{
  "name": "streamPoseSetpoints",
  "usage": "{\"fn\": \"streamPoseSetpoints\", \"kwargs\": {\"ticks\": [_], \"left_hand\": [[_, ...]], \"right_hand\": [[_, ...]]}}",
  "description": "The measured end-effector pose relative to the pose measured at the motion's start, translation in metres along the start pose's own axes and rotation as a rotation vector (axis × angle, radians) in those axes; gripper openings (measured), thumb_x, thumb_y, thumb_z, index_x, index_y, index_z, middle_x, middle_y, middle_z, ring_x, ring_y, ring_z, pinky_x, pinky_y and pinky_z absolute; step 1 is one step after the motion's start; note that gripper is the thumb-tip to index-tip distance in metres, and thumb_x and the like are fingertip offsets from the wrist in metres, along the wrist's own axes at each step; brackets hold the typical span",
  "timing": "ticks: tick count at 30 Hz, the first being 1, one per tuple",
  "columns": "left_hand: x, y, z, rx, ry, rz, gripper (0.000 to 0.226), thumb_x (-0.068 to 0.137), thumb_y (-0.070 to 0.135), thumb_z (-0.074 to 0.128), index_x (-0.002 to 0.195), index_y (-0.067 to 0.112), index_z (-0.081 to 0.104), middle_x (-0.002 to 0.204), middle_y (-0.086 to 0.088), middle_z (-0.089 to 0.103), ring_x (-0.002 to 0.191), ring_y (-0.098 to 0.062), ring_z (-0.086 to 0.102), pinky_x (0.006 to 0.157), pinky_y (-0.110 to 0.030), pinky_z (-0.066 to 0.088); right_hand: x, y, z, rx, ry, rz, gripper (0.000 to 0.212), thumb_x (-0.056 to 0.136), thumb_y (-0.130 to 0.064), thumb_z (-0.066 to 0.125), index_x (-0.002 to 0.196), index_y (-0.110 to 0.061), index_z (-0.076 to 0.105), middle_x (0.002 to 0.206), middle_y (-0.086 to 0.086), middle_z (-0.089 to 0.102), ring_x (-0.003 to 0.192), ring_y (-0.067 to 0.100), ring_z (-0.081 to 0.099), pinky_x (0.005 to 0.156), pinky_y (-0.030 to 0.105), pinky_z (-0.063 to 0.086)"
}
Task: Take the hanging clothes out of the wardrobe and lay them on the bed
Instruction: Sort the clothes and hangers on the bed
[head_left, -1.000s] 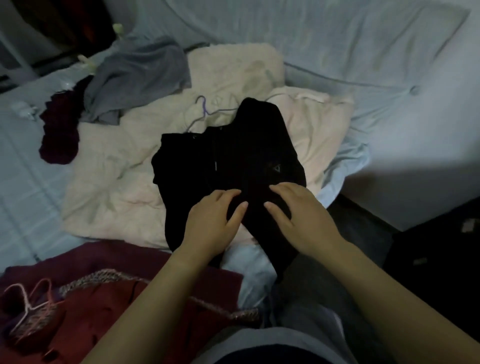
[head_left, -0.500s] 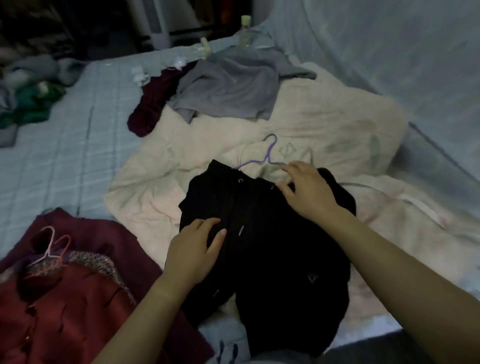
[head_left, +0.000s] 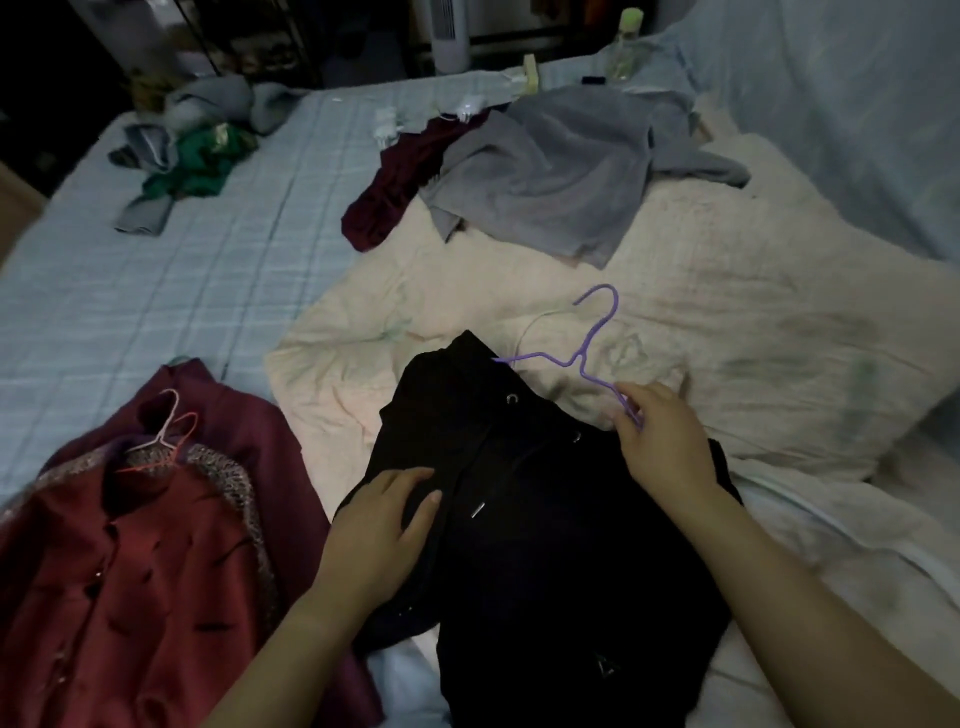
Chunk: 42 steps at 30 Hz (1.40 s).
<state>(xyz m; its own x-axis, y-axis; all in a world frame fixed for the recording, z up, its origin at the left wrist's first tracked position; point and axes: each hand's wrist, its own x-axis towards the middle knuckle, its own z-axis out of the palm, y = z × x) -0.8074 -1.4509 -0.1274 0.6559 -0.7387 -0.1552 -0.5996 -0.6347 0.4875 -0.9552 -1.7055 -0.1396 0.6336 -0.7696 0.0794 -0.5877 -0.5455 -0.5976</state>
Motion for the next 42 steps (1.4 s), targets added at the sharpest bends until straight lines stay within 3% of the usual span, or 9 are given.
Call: {"fn": "streamPoseSetpoints", "kwargs": {"ticks": [4,8,12,19,23,30,35,39,42], "left_hand": [[0.013,0.01,-0.021,0.023,0.121,0.056,0.057,0.085,0.057,0.032,0.124,0.023,0.056,0.122,0.005,0.056,0.111,-0.014,0.053,0.093,-0.027,0.042],[0.026,0.026,-0.052,0.05,0.302,0.13,0.055,0.087,0.052,0.037,0.13,0.02,0.052,0.132,-0.001,0.05,0.123,-0.018,0.045,0.101,-0.028,0.034],[0.025,0.031,-0.084,0.167,0.442,0.212,0.052,0.089,0.046,0.041,0.132,0.018,0.05,0.138,-0.008,0.046,0.129,-0.026,0.04,0.107,-0.039,0.033],[-0.043,0.007,-0.146,0.197,0.597,0.288,0.037,0.09,0.042,0.044,0.087,0.013,0.068,0.079,0.0,0.055,0.075,-0.024,0.055,0.067,-0.044,0.046],[-0.129,-0.009,-0.168,0.068,0.737,0.228,0.032,0.086,0.039,0.049,0.09,0.018,0.072,0.077,0.011,0.054,0.072,-0.006,0.053,0.064,-0.028,0.043],[-0.309,-0.066,-0.212,0.038,1.03,-0.02,0.026,0.086,0.034,0.055,0.092,0.016,0.073,0.078,0.004,0.058,0.071,-0.011,0.057,0.066,-0.033,0.045],[-0.428,-0.103,-0.23,-0.038,1.253,-0.25,0.01,0.084,0.012,0.066,0.09,0.014,0.073,0.08,0.002,0.062,0.078,-0.004,0.056,0.07,-0.011,0.04],[-0.472,-0.131,-0.212,-0.108,1.225,-0.349,0.01,0.083,0.006,0.067,0.087,0.014,0.072,0.08,0.006,0.063,0.079,0.006,0.054,0.071,-0.003,0.035],[-0.476,-0.146,-0.186,-0.16,1.137,-0.325,0.008,0.082,0.008,0.069,0.085,0.015,0.071,0.078,0.016,0.058,0.079,0.012,0.053,0.071,-0.002,0.034]], "right_hand": [[-0.007,-0.015,-0.023,0.145,0.14,-0.178,0.019,0.087,-0.011,0.065,0.106,-0.01,0.07,0.084,0.004,0.062,0.067,0.013,0.052,0.066,0.031,0.048],[-0.016,-0.036,-0.045,0.23,0.183,-0.377,0.022,0.085,-0.011,0.063,0.105,-0.011,0.071,0.084,-0.003,0.063,0.072,-0.002,0.049,0.07,0.007,0.04],[-0.029,-0.066,-0.064,0.335,0.191,-0.561,0.021,0.083,-0.007,0.064,0.103,-0.007,0.071,0.084,-0.004,0.062,0.076,0.0,0.055,0.072,0.006,0.039],[-0.058,-0.12,-0.079,0.469,0.168,-0.748,0.018,0.082,-0.006,0.065,0.099,-0.005,0.072,0.082,0.0,0.063,0.072,0.001,0.055,0.067,0.011,0.042],[-0.084,-0.165,-0.07,0.545,0.083,-0.846,0.017,0.083,-0.008,0.066,0.098,-0.008,0.072,0.081,0.001,0.064,0.069,0.005,0.057,0.064,0.018,0.045],[-0.172,-0.305,-0.048,0.614,0.008,-1.173,0.018,0.084,-0.007,0.067,0.1,-0.008,0.072,0.081,0.006,0.064,0.068,0.012,0.058,0.063,0.024,0.047],[-0.247,-0.418,-0.045,0.586,-0.036,-1.451,0.019,0.086,-0.012,0.067,0.105,-0.011,0.071,0.082,0.004,0.063,0.067,0.017,0.058,0.059,0.032,0.048],[-0.288,-0.451,-0.03,0.469,-0.137,-1.52,0.019,0.085,-0.015,0.067,0.104,-0.015,0.072,0.083,0.0,0.064,0.069,0.013,0.06,0.06,0.032,0.05],[-0.3,-0.424,-0.017,0.449,-0.227,-1.442,0.018,0.084,-0.016,0.067,0.102,-0.015,0.073,0.081,-0.007,0.062,0.069,0.001,0.055,0.063,0.018,0.046]]}}
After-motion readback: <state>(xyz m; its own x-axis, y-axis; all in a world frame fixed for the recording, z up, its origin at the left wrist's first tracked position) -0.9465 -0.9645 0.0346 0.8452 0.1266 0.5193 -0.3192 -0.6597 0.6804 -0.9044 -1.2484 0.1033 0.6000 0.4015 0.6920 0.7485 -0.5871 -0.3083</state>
